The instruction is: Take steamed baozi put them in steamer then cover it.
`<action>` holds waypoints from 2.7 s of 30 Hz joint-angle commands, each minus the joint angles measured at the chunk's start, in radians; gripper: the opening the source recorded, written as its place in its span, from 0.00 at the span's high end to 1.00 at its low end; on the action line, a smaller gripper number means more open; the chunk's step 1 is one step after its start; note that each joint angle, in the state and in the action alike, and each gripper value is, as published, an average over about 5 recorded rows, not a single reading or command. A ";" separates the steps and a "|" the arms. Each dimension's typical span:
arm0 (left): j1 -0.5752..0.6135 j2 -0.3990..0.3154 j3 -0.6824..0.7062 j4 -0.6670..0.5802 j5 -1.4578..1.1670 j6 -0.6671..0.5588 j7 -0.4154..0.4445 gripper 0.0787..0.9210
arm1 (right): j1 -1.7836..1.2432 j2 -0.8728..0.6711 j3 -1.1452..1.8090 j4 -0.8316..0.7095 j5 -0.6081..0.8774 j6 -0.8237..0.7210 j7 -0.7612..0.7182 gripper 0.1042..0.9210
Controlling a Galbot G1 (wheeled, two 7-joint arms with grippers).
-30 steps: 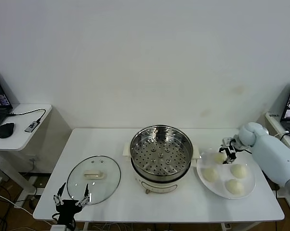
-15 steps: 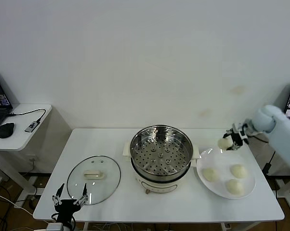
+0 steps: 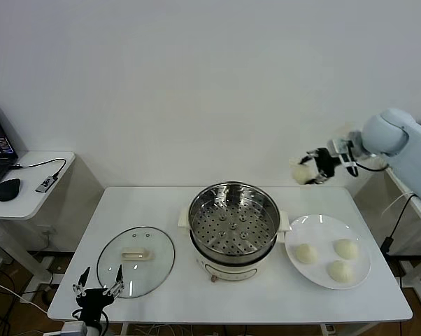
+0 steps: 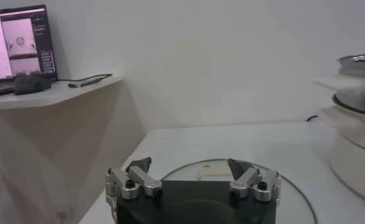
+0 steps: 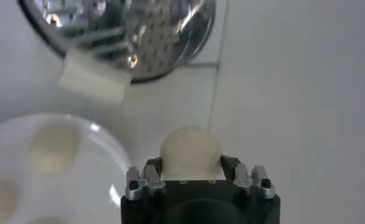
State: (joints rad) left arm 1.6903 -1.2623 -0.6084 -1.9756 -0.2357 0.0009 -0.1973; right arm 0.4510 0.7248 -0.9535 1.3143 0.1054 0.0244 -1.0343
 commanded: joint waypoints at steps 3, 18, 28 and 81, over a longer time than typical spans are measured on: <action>-0.002 0.003 -0.012 0.004 -0.022 -0.002 0.002 0.12 | 0.129 0.253 -0.238 0.000 0.028 0.126 0.040 0.38; -0.015 0.011 -0.035 0.007 -0.023 -0.002 0.004 0.12 | 0.063 0.426 -0.348 -0.086 -0.290 0.366 0.079 0.37; -0.015 0.021 -0.044 0.016 -0.026 -0.002 0.008 0.12 | 0.007 0.445 -0.312 -0.161 -0.414 0.481 0.103 0.37; -0.012 0.067 -0.043 -0.011 -0.023 0.009 0.012 0.12 | -0.029 -0.461 -0.213 0.390 -0.055 -0.325 -0.008 0.12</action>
State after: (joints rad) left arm 1.6783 -1.1998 -0.6515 -1.9858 -0.2588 0.0111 -0.1853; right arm 0.5676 0.4337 -1.2271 1.6515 0.1064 -0.2353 -1.0357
